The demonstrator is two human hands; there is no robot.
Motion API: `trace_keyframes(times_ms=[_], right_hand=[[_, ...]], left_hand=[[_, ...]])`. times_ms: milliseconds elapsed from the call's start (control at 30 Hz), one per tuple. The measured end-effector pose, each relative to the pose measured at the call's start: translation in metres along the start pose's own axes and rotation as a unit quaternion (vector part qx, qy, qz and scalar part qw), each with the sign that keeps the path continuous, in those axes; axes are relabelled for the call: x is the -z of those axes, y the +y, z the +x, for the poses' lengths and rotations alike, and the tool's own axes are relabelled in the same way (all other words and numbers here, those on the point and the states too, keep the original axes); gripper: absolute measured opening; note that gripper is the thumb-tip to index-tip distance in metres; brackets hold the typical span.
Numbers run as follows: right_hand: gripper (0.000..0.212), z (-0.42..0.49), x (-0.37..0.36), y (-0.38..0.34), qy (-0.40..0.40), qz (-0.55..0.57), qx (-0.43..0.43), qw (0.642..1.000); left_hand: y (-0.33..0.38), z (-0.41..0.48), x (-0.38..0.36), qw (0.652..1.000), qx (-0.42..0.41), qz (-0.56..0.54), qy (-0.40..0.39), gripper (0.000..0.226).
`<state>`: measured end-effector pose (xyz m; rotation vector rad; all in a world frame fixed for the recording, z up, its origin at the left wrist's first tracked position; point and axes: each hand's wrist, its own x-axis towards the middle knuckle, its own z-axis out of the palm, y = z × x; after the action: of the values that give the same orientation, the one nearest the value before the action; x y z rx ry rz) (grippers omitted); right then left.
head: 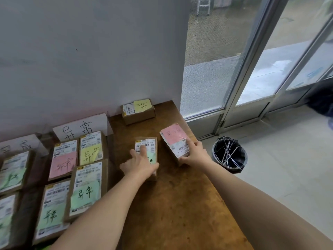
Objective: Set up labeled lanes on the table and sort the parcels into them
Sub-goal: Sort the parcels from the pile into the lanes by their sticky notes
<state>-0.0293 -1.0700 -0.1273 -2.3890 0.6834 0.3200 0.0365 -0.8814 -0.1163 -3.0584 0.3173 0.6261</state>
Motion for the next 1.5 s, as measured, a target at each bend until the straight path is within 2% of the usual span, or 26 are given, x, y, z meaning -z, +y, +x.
trace_keyframes(times_ms=[167,267,433,533,667,733,833,933,1033,1100,1167,1233,1333,1400,1500], right_hand=[[0.105,0.005,-0.011,-0.008,0.016,-0.022,-0.037,0.999],[0.1,0.006,-0.014,-0.011,0.037,-0.02,-0.037,0.998],[0.107,0.002,0.002,-0.014,0.103,0.012,-0.025,0.994],[0.104,-0.002,0.021,-0.014,0.133,0.025,0.017,0.991],[0.105,-0.01,0.049,-0.016,0.088,-0.011,0.129,0.988],[0.106,-0.014,0.059,-0.02,0.06,-0.029,0.173,0.983],[0.106,-0.013,0.067,-0.025,0.052,-0.038,0.214,0.975],[0.102,-0.012,0.072,-0.028,0.057,-0.073,0.229,0.969],[0.09,-0.01,0.073,-0.032,0.098,-0.109,0.208,0.967],[0.079,-0.006,0.071,-0.039,0.135,-0.065,0.158,0.976],[0.069,-0.003,0.069,-0.049,0.143,0.035,0.104,0.984],[0.063,-0.001,0.068,-0.057,0.104,0.138,0.068,0.983],[0.041,-0.004,0.063,-0.066,0.002,0.31,0.02,0.951],[0.04,-0.006,0.058,-0.073,-0.046,0.361,0.002,0.931],[0.038,-0.003,0.049,-0.081,-0.087,0.392,0.014,0.916]], left_hand=[[0.005,0.002,-0.002,0.999,-0.002,-0.034,0.004,0.094],[0.003,0.006,-0.001,0.998,-0.018,-0.052,0.008,0.094],[-0.001,0.014,0.016,0.991,-0.084,-0.09,0.056,0.081],[0.011,0.018,0.038,0.976,-0.143,-0.129,0.103,0.071],[0.03,0.023,0.074,0.946,-0.18,-0.23,0.138,0.069],[0.035,0.026,0.088,0.931,-0.17,-0.301,0.113,0.064],[0.032,0.025,0.104,0.903,-0.154,-0.4,0.021,0.055],[0.02,0.018,0.111,0.887,-0.157,-0.43,-0.067,0.045],[0.011,0.013,0.11,0.859,-0.153,-0.46,-0.164,0.04],[0.009,0.01,0.105,0.837,-0.147,-0.484,-0.208,0.04],[0.008,0.01,0.1,0.81,-0.13,-0.532,-0.211,0.041],[0.006,0.01,0.096,0.79,-0.116,-0.569,-0.194,0.044],[0.001,0.011,0.09,0.779,-0.111,-0.593,-0.173,0.047],[-0.001,0.008,0.09,0.771,-0.102,-0.606,-0.166,0.046],[-0.005,0.006,0.088,0.783,-0.105,-0.594,-0.152,0.05]])
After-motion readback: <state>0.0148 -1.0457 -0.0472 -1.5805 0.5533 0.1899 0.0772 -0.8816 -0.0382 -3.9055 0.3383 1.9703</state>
